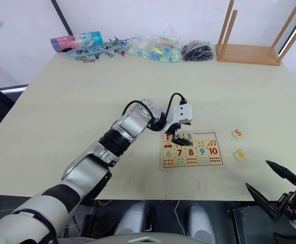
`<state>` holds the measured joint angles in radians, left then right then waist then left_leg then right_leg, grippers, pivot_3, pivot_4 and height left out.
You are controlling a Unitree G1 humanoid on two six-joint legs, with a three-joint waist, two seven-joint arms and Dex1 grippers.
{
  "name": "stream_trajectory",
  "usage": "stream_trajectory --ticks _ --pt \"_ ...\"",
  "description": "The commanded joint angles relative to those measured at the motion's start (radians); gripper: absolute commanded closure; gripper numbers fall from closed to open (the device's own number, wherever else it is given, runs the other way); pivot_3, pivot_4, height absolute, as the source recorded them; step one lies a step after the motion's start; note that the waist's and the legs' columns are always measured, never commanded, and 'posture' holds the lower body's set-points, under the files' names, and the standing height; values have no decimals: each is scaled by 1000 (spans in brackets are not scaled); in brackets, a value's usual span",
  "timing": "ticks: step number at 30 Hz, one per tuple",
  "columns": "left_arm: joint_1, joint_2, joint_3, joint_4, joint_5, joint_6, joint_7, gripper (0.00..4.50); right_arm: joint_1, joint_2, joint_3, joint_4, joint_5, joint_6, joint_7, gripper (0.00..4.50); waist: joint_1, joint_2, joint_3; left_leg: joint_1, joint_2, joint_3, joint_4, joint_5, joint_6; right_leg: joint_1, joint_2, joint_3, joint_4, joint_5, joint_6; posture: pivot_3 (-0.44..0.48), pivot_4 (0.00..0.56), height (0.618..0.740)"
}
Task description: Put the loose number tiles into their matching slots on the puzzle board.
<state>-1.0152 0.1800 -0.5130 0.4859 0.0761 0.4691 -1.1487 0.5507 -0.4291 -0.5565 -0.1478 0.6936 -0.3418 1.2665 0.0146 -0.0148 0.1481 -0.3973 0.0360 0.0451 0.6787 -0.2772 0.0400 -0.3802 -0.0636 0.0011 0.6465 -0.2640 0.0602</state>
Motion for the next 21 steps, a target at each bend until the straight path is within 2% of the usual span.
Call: stream_trajectory --ticks 1,7,10,16,18,21 --pt "-62 -4 74 22 -42 -23 -9 39 12 -4 -11 -21 10 -17 -2 0 0 0 0 0 0 0 0 0 0 0 0 0 0 0 0 0 150 737" --pt "-137 -14 138 190 -66 -128 -11 39 6 1 -4 -26 10 -17 -10 0 0 0 0 0 0 0 0 0 0 0 0 0 0 0 0 0 150 737" --pt "-160 -24 153 265 -63 -170 -22 868 3 0 -1 -25 10 -17 -10 0 0 0 0 0 0 0 0 0 0 0 0 0 0 0 0 0 150 737" --pt "-129 -39 145 313 -59 -280 -92 3827 1 -2 4 -23 7 -19 -12 0 0 0 0 0 0 0 0 0 0 0 0 0 0 0 0 0 150 737" --pt "-104 -42 137 308 -57 -317 -125 4459 0 -2 5 -22 6 -20 -13 0 0 0 0 0 0 0 0 0 0 0 0 0 0 0 0 0 150 737" --pt "-76 -48 120 312 -42 -349 -159 4459 0 -2 6 -22 5 -20 -13 0 -1 0 0 0 0 0 0 0 0 0 0 0 0 0 0 0 150 737"
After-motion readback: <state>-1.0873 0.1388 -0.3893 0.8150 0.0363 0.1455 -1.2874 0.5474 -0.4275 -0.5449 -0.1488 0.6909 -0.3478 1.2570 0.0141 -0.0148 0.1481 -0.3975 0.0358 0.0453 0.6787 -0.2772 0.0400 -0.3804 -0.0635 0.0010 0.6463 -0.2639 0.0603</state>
